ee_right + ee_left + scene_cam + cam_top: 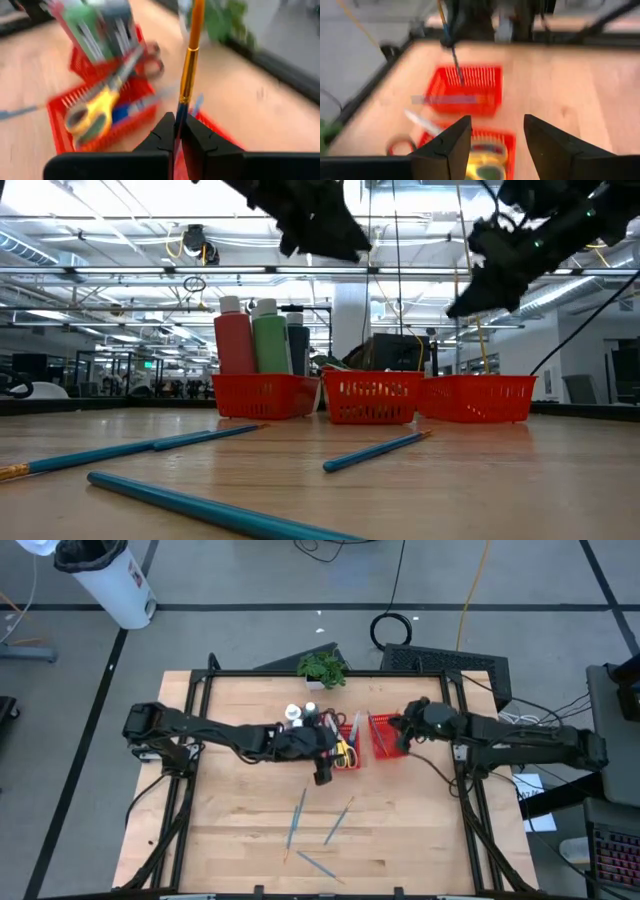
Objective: Pick & Place Paint Supplies
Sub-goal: Put the blue paint brush into the right red bin
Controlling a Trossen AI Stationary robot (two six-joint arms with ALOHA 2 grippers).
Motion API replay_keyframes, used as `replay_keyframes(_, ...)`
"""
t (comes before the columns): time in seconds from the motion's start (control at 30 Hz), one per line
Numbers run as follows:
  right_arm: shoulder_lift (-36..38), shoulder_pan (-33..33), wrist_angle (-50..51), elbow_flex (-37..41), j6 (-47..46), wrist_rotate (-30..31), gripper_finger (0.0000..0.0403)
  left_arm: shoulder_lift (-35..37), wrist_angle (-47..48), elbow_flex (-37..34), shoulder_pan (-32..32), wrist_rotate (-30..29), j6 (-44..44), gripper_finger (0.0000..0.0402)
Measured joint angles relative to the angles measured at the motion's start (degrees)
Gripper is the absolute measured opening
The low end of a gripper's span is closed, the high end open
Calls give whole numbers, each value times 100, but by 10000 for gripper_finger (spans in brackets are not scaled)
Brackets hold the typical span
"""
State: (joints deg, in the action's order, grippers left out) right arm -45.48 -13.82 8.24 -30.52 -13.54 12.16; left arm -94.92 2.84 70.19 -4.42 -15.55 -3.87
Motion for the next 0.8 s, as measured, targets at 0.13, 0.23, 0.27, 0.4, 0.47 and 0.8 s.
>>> replay_keyframes(0.13,43,-461,812,-13,-297,-690,3,-172,160,-9,-21,1,-166,199)
replay_keyframes(0.23,-45,-517,995,-11,-324,-956,3,-241,72,2,-15,-5,-236,200)
replay_keyframes(0.27,-50,-513,1082,-9,-320,-961,3,-251,70,7,-15,-8,-235,200)
replay_keyframes(0.4,-145,-514,1176,-8,-318,-1354,8,-259,159,-9,-15,-5,-244,200)
replay_keyframes(0.47,-209,-512,1160,-6,-315,-1514,14,-255,156,-7,-15,-7,-266,200)
replay_keyframes(0.8,-500,-512,1181,-6,-36,-1219,62,-255,157,-7,-15,-4,-274,200)
